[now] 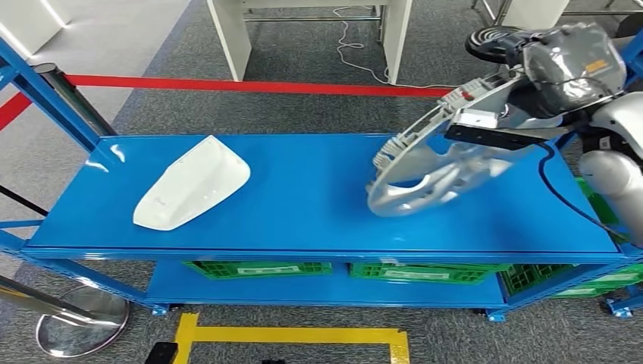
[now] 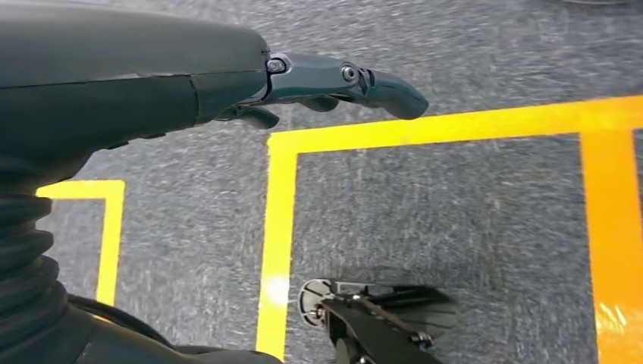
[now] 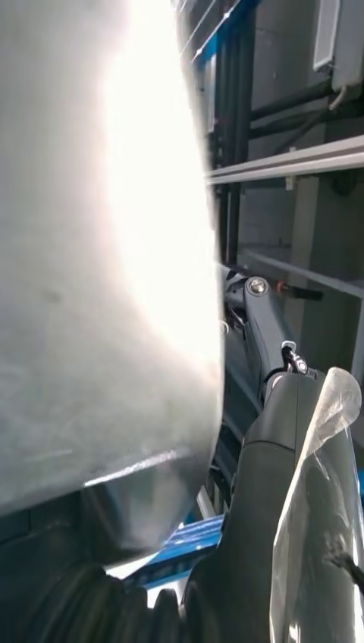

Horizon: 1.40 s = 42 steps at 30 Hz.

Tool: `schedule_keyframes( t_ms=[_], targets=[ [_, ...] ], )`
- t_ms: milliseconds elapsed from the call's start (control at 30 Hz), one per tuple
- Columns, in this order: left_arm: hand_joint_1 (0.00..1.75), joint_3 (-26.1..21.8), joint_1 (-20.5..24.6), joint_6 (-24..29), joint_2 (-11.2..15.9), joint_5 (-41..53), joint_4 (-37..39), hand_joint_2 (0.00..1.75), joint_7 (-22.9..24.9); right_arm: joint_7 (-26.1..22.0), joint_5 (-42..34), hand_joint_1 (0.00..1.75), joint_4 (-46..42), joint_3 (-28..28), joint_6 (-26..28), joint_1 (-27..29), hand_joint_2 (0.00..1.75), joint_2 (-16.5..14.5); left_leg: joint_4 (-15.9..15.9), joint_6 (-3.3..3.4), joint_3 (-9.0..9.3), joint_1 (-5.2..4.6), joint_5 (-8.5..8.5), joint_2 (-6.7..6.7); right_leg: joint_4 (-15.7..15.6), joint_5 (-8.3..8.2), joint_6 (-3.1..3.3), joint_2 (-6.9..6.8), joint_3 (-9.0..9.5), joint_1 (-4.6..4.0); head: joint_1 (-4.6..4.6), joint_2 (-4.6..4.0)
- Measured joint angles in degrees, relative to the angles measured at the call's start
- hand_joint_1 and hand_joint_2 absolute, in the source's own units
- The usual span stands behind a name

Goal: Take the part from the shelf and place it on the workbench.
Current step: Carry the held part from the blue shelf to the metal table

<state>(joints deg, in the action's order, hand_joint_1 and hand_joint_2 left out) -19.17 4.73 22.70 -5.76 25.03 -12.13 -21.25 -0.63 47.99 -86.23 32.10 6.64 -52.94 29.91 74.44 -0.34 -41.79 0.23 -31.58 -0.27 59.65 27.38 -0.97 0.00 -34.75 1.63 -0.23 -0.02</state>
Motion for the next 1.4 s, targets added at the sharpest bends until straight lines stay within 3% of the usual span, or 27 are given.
schedule_keyframes(
  t_ms=[67,133,267,333,367,433,467,500,533,600,667,733,800,867,933,967,1000,1033,1133,1167,1267,1333,1400],
  targets=[
    [0.0,-0.1,0.0,0.2,0.0,0.0,0.0,1.75,0.4,0.2,0.9,1.75,0.0,0.3,0.5,0.1,1.75,-0.1,-6.7,0.61,2.86,-0.08,3.94,-0.01,0.0,0.03,-0.04,0.07,0.06,-0.06,0.01,0.0],
    [0.0,-0.2,0.1,0.6,0.0,0.2,0.0,1.75,0.8,0.6,1.7,1.75,-0.1,0.6,1.4,0.1,1.75,-0.2,-12.7,1.11,5.43,-0.3,6.08,-0.05,0.0,0.01,-0.31,0.14,-0.1,-0.21,0.03,0.0],
    [0.0,-0.4,0.3,2.3,-0.1,0.5,0.0,1.75,1.9,1.2,2.3,1.75,-0.1,1.2,0.7,0.0,1.75,-0.3,-15.0,1.73,6.14,-0.39,5.89,-0.08,-0.1,0.05,-1.39,0.09,-0.72,-0.19,0.11,0.0],
    [0.0,-0.7,0.4,3.1,-0.2,0.5,0.0,1.75,2.4,1.6,1.9,1.75,-0.1,1.3,-1.0,-0.9,1.75,-0.3,-15.7,2.3,6.34,-0.19,6.33,-0.06,2.7,2.07,-1.73,0.04,-2.19,-0.12,0.26,0.0],
    [0.0,-0.9,0.4,3.3,-0.2,0.5,0.0,1.75,2.6,1.8,1.6,1.75,0.0,1.4,-1.7,-1.5,1.75,-0.3,-15.7,2.45,6.34,-0.23,6.43,-0.05,5.8,3.72,-1.78,0.03,-3.68,-0.11,0.33,0.0],
    [0.0,-1.2,0.4,3.7,-0.3,0.6,0.0,1.75,2.9,2.1,1.5,1.75,0.1,1.6,-2.2,-2.1,1.75,-0.3,-15.7,2.57,6.32,-0.32,6.47,-0.04,12.8,6.25,-1.9,0.05,-6.88,-0.16,0.37,0.0],
    [0.0,-1.3,0.4,3.8,-0.4,0.6,0.0,1.75,3.1,2.1,1.6,1.75,0.1,1.7,-2.1,-2.2,1.75,-0.3,-15.7,2.59,6.33,-0.36,6.47,-0.04,14.5,6.26,-1.96,0.05,-7.76,-0.19,0.37,0.0],
    [0.0,-1.4,0.4,4.0,-0.5,0.6,0.0,1.75,3.3,2.2,1.8,1.75,0.2,1.9,-1.9,-2.2,1.75,-0.3,-15.6,2.59,6.34,-0.37,6.46,-0.06,14.0,5.23,-1.97,0.03,-7.68,-0.19,0.38,0.0],
    [0.0,-1.5,0.5,4.1,-0.5,0.7,0.0,1.75,3.5,2.3,2.0,1.75,0.2,1.9,-1.7,-2.3,1.75,-0.3,-15.5,2.57,6.35,-0.37,6.43,-0.08,11.6,3.4,-1.93,0.02,-6.6,-0.19,0.38,0.0],
    [0.0,-1.5,0.5,4.5,-0.6,0.9,0.0,1.75,3.7,2.4,2.3,1.75,0.2,2.0,-1.1,-2.6,1.75,-0.3,-15.1,2.38,6.19,-0.48,6.28,-0.17,4.4,0.09,-1.73,-0.08,-3.18,-0.26,0.38,0.0],
    [0.0,-1.6,0.5,4.8,-0.7,1.1,0.0,1.75,3.8,2.6,2.4,1.75,0.2,2.1,-0.6,-3.0,1.75,-0.4,-14.7,1.94,5.77,-0.65,6.3,-0.26,0.4,-0.76,-1.34,-0.1,-1.12,-0.43,0.36,0.0],
    [0.0,-1.6,0.5,5.0,-0.7,1.1,0.0,1.75,3.8,2.6,2.4,1.75,0.3,2.2,-0.5,-3.2,1.75,-0.5,-14.7,1.43,5.5,-0.72,6.54,-0.3,0.0,-0.69,-0.86,-0.02,-0.93,-0.47,0.33,0.0],
    [0.0,-1.6,0.5,5.2,-0.6,1.1,0.0,1.75,3.8,2.6,2.6,1.75,0.3,2.3,-0.5,-3.3,1.75,-0.6,-13.8,0.81,5.17,-0.73,5.64,-0.28,-0.2,-1.02,-0.3,-0.12,-0.96,-0.21,0.24,0.0],
    [0.0,-1.6,0.6,5.3,-0.5,1.2,0.0,1.75,3.8,2.6,2.8,1.75,0.3,2.4,-0.5,-3.5,1.75,-0.8,-9.0,0.07,3.36,-0.53,2.27,-0.24,-0.4,-1.31,0.21,-0.31,-1.01,-0.02,0.11,0.0],
    [0.0,-1.6,0.5,5.3,-0.6,1.2,0.0,1.75,3.9,2.6,3.0,1.75,0.3,2.6,-0.4,-3.6,1.75,-0.9,-1.6,-0.41,0.71,-0.23,-1.47,-0.2,-0.4,-1.52,0.45,-0.4,-1.26,-0.03,0.07,0.0],
    [0.0,-1.7,0.5,5.3,-0.6,1.2,0.0,1.75,3.9,2.6,3.1,1.75,0.4,2.7,-0.3,-3.5,1.75,-1.0,0.6,-0.51,0.12,-0.12,-2.21,-0.19,-0.3,-1.64,0.47,-0.42,-1.39,-0.03,0.06,0.0],
    [0.0,-1.7,0.5,5.3,-0.6,1.2,0.0,1.75,3.9,2.6,3.2,1.75,0.4,2.8,-0.2,-3.4,1.75,-1.0,0.8,-0.53,0.45,-0.04,-1.92,-0.19,-0.3,-1.77,0.41,-0.42,-1.49,-0.02,0.05,0.0],
    [0.0,-1.7,0.5,5.3,-0.6,1.2,0.0,1.75,3.9,2.5,3.2,1.75,0.5,2.9,-0.1,-3.4,1.75,-1.0,-1.3,-0.48,1.85,0.02,-0.66,-0.19,-0.3,-1.92,0.29,-0.4,-1.56,0.0,0.05,0.0],
    [0.0,-1.9,0.6,5.3,-0.5,1.2,0.0,1.75,3.9,2.5,3.3,1.75,0.5,2.9,0.2,-3.6,1.75,-1.0,-12.2,0.07,7.99,-0.02,3.34,-0.22,-0.3,-2.38,-0.38,-0.3,-1.78,-0.1,0.08,0.0],
    [0.0,-1.9,0.6,5.3,-0.5,1.2,0.0,1.75,3.9,2.5,3.3,1.75,0.5,2.9,0.4,-3.6,1.75,-1.0,-14.1,0.29,8.89,-0.11,3.67,-0.24,-0.3,-2.6,-0.72,-0.27,-1.92,-0.17,0.11,0.0],
    [0.0,-2.0,0.5,5.3,-0.5,1.2,0.0,1.75,3.9,2.5,3.3,1.75,0.5,2.9,0.4,-3.7,1.75,-1.0,-15.2,1.29,8.75,-0.24,4.16,-0.16,-0.7,-3.23,-1.91,-0.2,-2.27,-0.04,0.11,0.0],
    [0.0,-2.0,0.5,5.3,-0.5,1.2,0.0,1.75,3.9,2.5,3.4,1.75,0.5,2.9,0.5,-3.8,1.75,-1.0,-15.7,2.32,8.43,-0.14,5.0,0.02,1.1,-1.33,-2.33,-0.15,-3.28,0.07,0.25,0.0],
    [0.0,-2.2,0.6,5.4,-0.4,1.3,0.0,1.75,3.9,2.5,3.3,1.75,0.5,2.8,0.4,-3.8,1.75,-1.0,-15.9,2.97,7.8,-0.22,5.67,0.11,7.4,3.1,-2.45,-0.13,-5.66,0.04,0.49,0.0]
  ],
)
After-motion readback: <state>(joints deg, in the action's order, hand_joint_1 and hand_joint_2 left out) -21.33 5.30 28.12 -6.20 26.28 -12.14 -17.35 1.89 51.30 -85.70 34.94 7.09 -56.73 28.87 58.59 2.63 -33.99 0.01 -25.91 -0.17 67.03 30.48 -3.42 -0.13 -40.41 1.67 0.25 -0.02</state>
